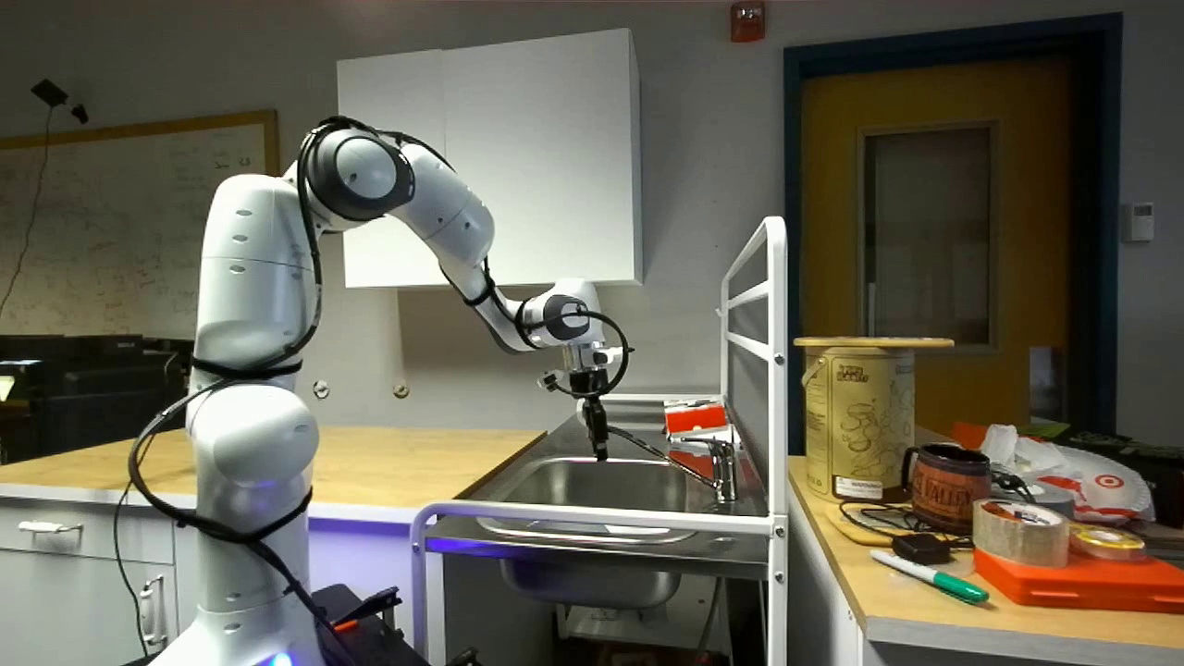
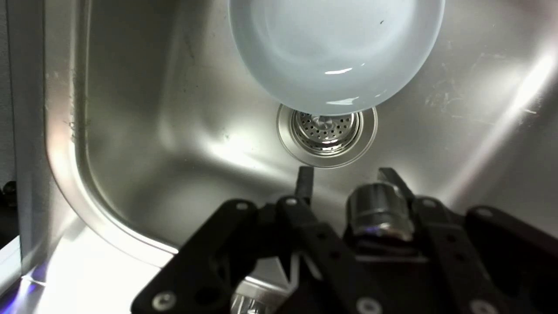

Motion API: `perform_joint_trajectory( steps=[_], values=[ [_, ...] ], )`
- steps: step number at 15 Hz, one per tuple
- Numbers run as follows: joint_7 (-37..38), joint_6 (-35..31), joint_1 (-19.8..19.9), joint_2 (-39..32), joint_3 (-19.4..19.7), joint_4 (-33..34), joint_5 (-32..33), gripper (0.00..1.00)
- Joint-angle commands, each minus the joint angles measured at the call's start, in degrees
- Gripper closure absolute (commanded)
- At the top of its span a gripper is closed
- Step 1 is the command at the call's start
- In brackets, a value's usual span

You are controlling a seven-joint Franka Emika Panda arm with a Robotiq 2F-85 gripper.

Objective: Push the faucet to the center of the sink

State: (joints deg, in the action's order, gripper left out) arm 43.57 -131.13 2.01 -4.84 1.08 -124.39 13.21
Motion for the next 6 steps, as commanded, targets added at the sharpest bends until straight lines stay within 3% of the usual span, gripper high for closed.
perform_joint_trajectory(
  steps=[1, 6],
  values=[
    [-0.4, -0.1, -0.8, 0.7, 0.6, -0.4, -0.3, 0.32],
    [-2.5, -1.0, -2.0, 5.0, -0.3, -4.3, -1.0, 0.00]
  ],
)
